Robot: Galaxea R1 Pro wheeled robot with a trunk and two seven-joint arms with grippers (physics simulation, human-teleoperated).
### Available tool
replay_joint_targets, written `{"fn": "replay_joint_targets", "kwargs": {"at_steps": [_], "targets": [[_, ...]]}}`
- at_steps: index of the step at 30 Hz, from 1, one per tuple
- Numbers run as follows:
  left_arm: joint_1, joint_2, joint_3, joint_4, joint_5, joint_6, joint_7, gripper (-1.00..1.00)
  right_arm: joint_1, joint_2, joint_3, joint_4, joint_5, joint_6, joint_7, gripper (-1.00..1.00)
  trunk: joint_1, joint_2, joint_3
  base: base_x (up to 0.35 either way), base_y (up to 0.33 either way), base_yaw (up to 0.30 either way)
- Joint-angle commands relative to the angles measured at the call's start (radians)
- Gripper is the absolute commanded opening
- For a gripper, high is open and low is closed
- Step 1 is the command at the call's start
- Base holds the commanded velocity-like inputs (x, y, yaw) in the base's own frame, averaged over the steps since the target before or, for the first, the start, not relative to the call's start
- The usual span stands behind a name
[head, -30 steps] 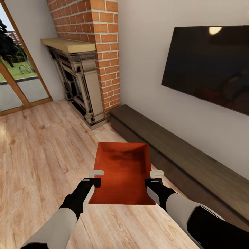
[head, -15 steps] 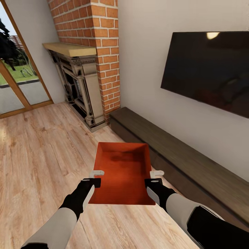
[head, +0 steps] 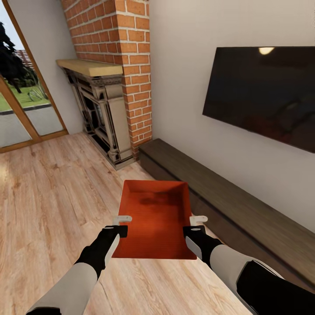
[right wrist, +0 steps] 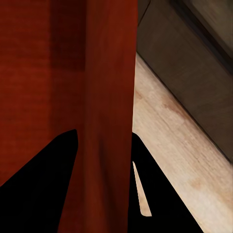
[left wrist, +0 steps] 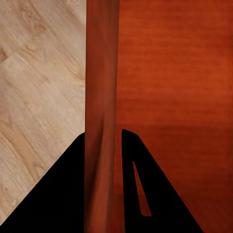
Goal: Move the two storage containers from the living room to the garage. In the garage, place one container on the floor and stack the other container on top of it (either order is fine).
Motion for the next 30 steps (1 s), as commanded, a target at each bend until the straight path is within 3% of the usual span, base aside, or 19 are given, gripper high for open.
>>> {"fn": "replay_joint_targets", "kwargs": {"at_steps": [1, 30], "targets": [[0.0, -0.013, 0.007, 0.001, 0.004, 0.006, -0.001, -1.0, -0.001, 0.006, 0.045, -0.016, 0.02, -0.059, -0.002, -1.0, 0.001, -0.002, 0.0, 0.0, 0.0, 0.0], [0.0, -0.013, 0.007, 0.001, 0.004, 0.006, -0.001, -1.0, -0.001, 0.006, 0.045, -0.016, 0.02, -0.059, -0.002, -1.0, 0.001, -0.002, 0.044, 0.0, 0.0, 0.0]]}}
